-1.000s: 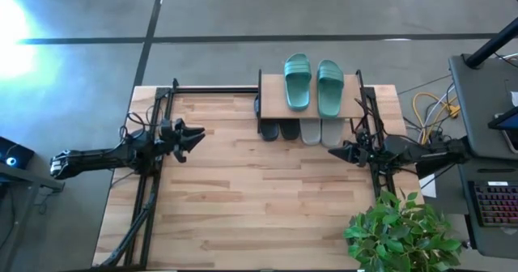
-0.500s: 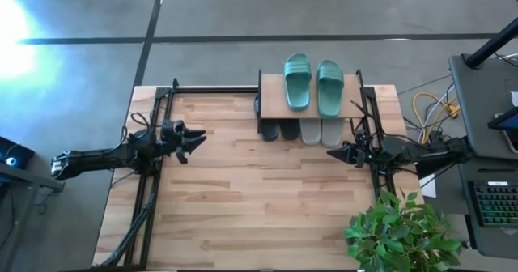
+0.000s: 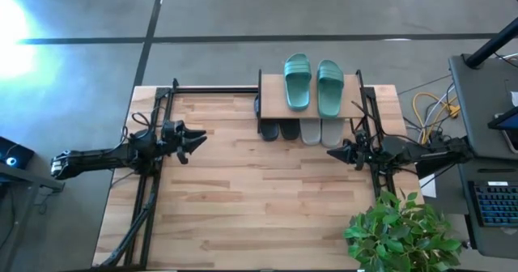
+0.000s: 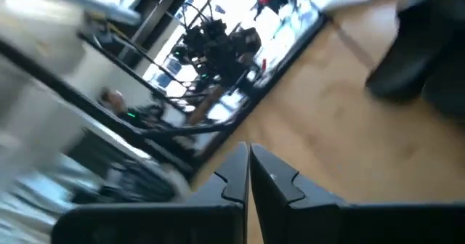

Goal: Pick and place slides into the shelf
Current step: Return to Home Position

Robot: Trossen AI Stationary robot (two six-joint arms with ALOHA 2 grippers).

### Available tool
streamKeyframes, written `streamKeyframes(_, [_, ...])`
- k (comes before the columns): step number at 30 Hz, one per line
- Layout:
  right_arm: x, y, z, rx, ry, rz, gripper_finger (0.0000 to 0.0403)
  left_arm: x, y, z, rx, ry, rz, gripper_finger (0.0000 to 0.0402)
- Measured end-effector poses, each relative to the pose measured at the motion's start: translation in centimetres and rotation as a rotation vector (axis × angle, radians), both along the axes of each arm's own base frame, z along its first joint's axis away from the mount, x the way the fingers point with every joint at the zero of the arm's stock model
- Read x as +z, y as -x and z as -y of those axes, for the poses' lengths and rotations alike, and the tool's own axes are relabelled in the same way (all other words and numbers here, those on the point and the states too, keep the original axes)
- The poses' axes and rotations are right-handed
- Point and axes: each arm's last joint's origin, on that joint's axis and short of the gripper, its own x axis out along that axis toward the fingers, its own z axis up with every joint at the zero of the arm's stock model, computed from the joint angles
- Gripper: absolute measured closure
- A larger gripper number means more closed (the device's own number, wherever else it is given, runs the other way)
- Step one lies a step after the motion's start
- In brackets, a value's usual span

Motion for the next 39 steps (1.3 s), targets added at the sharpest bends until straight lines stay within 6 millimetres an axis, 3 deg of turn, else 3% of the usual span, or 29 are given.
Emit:
streamKeyframes(9, [0.55, 0.27, 0.12, -0.057, 0.782, 0.000, 0.0394, -0.01, 0.00, 0.00, 0.000, 0.000, -0.002, 0.0268])
streamKeyframes(16, [0.82, 0.29, 0.12, -0.080, 1.121, -0.003, 0.0394, -0.02, -0.01, 0.00, 0.000, 0.000, -0.002, 0.0268])
streamKeyframes(20, [0.80, 0.28, 0.12, -0.079, 1.105, -0.003, 0.0394, -0.02, -0.01, 0.00, 0.000, 0.001, -0.002, 0.0268])
streamKeyframes(33, [0.80, 0.28, 0.12, -0.061, 0.698, 0.033, 0.0394, -0.02, -0.01, 0.00, 0.000, 0.001, -0.002, 0.0268])
streamKeyframes(39, [0.80, 0.28, 0.12, -0.062, 0.707, 0.032, 0.0394, -0.02, 0.00, 0.00, 0.000, 0.000, -0.002, 0.0268])
